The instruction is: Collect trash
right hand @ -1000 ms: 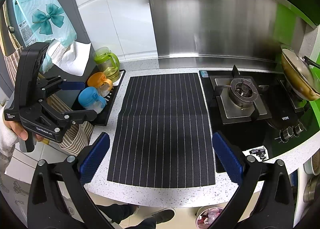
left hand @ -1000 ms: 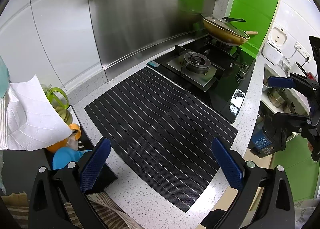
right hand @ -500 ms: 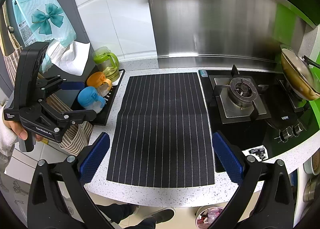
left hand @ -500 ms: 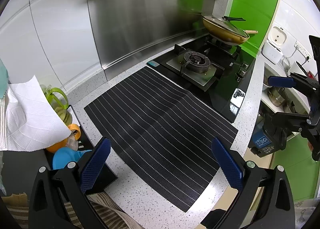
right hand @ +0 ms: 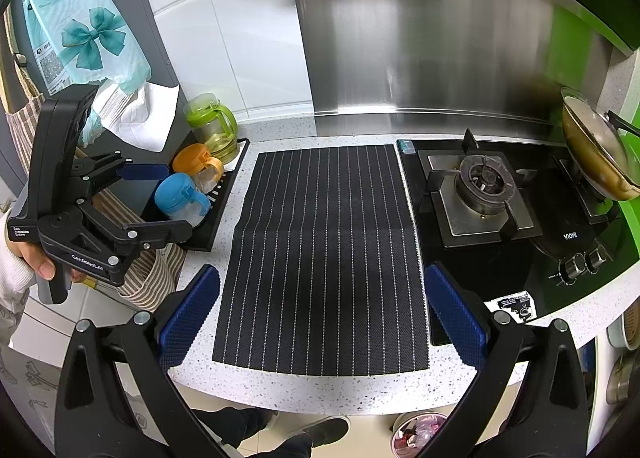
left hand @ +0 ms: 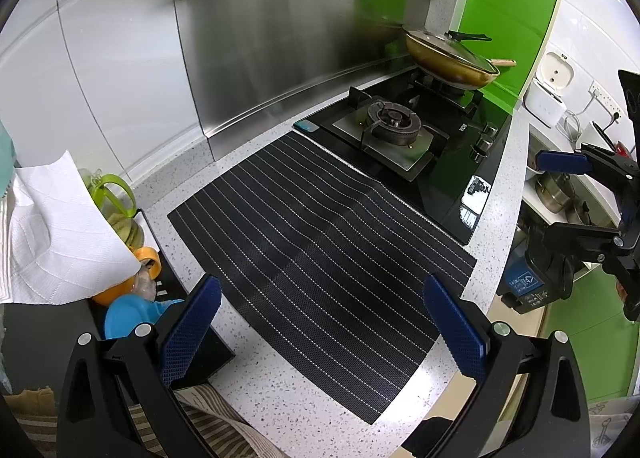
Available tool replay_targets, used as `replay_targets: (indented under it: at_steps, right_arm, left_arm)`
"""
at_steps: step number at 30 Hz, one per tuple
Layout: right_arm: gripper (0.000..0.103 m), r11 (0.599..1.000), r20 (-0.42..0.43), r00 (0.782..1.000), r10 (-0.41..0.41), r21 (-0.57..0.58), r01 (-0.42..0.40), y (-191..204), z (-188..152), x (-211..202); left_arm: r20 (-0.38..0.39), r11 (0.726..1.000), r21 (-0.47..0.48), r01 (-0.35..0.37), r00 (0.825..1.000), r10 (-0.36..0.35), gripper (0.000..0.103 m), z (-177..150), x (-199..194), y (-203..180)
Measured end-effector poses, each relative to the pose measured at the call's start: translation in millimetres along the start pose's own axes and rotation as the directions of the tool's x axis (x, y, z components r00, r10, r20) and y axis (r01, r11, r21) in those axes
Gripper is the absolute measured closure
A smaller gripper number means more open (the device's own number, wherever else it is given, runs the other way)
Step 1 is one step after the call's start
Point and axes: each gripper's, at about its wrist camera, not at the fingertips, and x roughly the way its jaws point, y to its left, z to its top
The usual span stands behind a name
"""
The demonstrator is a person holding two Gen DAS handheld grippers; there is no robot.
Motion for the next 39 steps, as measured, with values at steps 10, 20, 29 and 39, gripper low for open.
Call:
replay_targets:
  at_steps: [10,20,29,39]
  right_arm:
    - [0.003,1.000,0.000,1.000,0.000,0.000,0.000,-0.3,0.2,0.0]
    - [0.003,1.000,-0.001,1.000,-0.002,0.001,0.002,-2.1,0.9,0.1]
    - [0.003,1.000,-0.002,1.000,-0.003,0.002,0.003,-3.3,1.4,0.3]
    - [0.003,1.000,-0.002,1.000,-0.002,0.001,0.002,-3.4,1.5,0.4]
  left_arm:
    - [-0.002,1.000,-0.001,0.004,1.000,-0.004,0.006,1.8,1.8,1.6]
    - [-0.003,1.000,-0.002,0.006,1.000,-0.006,0.006,1.2,1.7,0.7]
    - [-0.006,1.000,-0.003,0.009,1.000,-0.009,0.006,0.5,2.9,-0.5]
    - [-0.008,1.000,-0.004,0.011,1.000,-0.011,0.006,1.2,3.2,-1.3]
